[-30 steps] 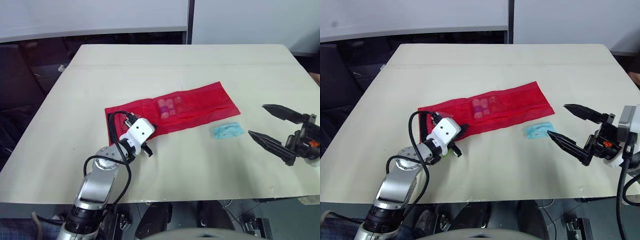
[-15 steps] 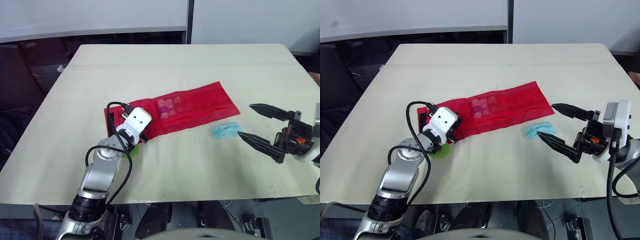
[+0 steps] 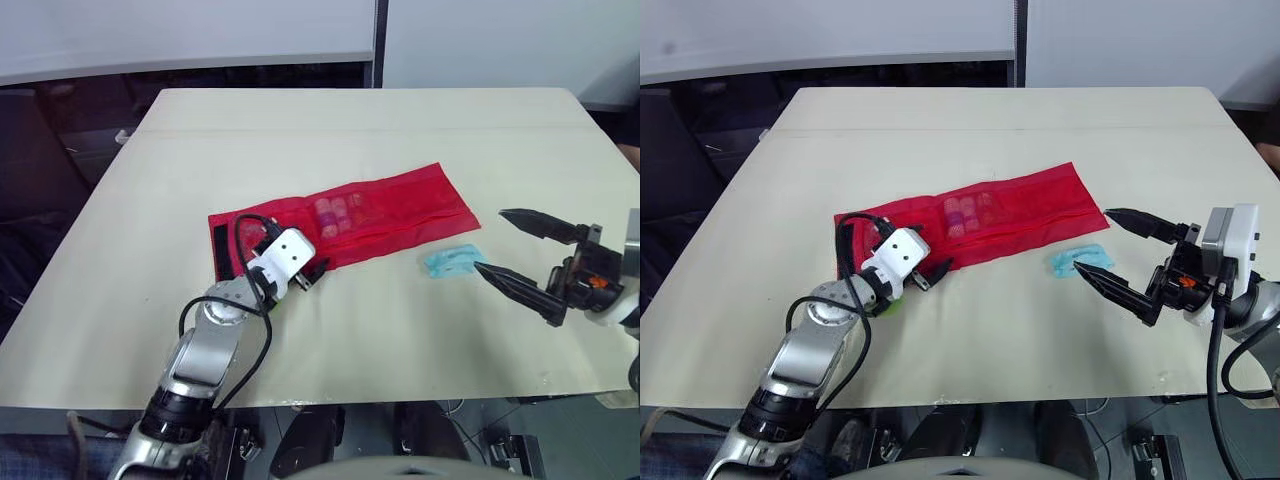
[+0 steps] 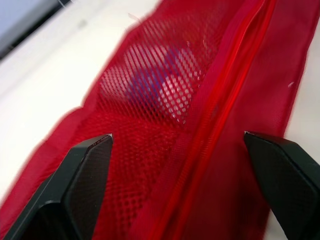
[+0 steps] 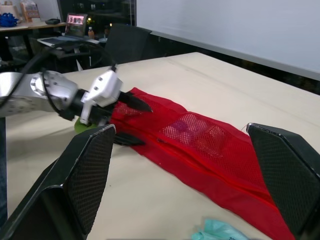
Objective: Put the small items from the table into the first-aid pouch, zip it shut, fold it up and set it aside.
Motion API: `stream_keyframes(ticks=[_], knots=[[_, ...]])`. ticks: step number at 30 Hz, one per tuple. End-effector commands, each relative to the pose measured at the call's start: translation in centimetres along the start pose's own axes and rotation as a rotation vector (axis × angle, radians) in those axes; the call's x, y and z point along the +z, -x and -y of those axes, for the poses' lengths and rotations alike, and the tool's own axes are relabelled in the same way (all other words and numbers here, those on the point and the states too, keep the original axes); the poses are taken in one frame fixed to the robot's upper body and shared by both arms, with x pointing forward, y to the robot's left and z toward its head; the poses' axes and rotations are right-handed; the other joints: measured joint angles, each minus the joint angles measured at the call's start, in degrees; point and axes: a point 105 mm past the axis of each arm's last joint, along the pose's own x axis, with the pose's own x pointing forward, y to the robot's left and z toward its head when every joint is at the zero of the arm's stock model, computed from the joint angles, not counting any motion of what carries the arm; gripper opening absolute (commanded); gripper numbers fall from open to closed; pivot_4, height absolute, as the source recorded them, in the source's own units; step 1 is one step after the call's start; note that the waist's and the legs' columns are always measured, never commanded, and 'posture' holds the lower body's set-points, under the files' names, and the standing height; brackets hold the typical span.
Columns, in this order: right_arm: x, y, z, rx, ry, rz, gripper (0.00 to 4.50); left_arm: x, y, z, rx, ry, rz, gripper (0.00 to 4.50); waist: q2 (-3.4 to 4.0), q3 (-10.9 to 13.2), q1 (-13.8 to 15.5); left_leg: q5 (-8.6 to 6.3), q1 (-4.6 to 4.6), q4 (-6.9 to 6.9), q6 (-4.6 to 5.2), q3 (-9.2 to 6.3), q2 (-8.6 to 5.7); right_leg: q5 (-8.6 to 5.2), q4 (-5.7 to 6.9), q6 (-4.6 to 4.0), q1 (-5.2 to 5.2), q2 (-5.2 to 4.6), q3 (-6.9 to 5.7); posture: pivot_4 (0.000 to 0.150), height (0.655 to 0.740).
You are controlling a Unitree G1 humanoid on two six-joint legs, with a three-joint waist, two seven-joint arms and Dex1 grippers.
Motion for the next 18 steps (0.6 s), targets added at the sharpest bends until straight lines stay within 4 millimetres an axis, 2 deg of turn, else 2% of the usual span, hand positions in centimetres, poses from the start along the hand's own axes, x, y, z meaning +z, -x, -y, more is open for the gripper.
stream_keyframes(ticks=[1,2,8,9,14,18], knots=[[0.9,-0.2,-0.4,0.013,0.037,0.033,4.50,0.5,-0.7,-0.1,-0.054,-0.055,0.029,3.63,0.00,0.00,-0.06,0.00,0.00,0.00,0.00,0.01,0.00,0.00,0.00,0.00,0.00,0.00,0.01,0.150,0.7368],[0.9,-0.2,-0.4,0.013,0.037,0.033,4.50,0.3,-0.8,-0.1,-0.067,-0.060,0.028,3.29,0.01,0.00,-0.14,0.00,0.00,0.00,-0.01,0.02,0.00,0.00,-0.01,0.00,0.00,-0.01,0.02,0.150,0.7368],[0.9,-0.2,-0.3,0.010,0.041,0.037,4.50,-1.2,-0.9,-0.6,-0.132,-0.113,0.010,0.33,0.03,0.01,-0.18,0.10,0.01,-0.02,-0.17,0.02,0.02,0.00,-0.05,0.00,-0.01,-0.08,0.06,0.150,0.7368],[0.9,-0.3,-0.3,0.008,0.040,0.039,4.50,-1.4,-0.9,-0.8,-0.138,-0.120,0.009,0.07,0.03,0.01,-0.19,0.09,0.01,-0.03,-0.16,0.03,0.03,0.00,-0.05,0.00,0.00,-0.10,0.07,0.150,0.7368],[0.8,-0.4,-0.4,0.001,0.039,0.045,4.50,-2.2,-0.9,-1.9,-0.217,-0.166,0.028,0.07,0.04,0.01,-0.20,0.00,0.02,-0.03,0.00,0.03,0.04,0.00,-0.05,0.00,0.00,-0.09,0.06,0.150,0.7368],[0.8,-0.5,-0.3,-0.001,0.040,0.051,4.50,-1.8,-0.6,-2.5,-0.353,-0.261,0.095,0.07,0.07,0.02,-0.29,0.01,0.03,-0.04,-0.01,0.04,0.06,0.01,-0.05,-0.01,-0.01,-0.09,0.07,0.150,0.7368]])
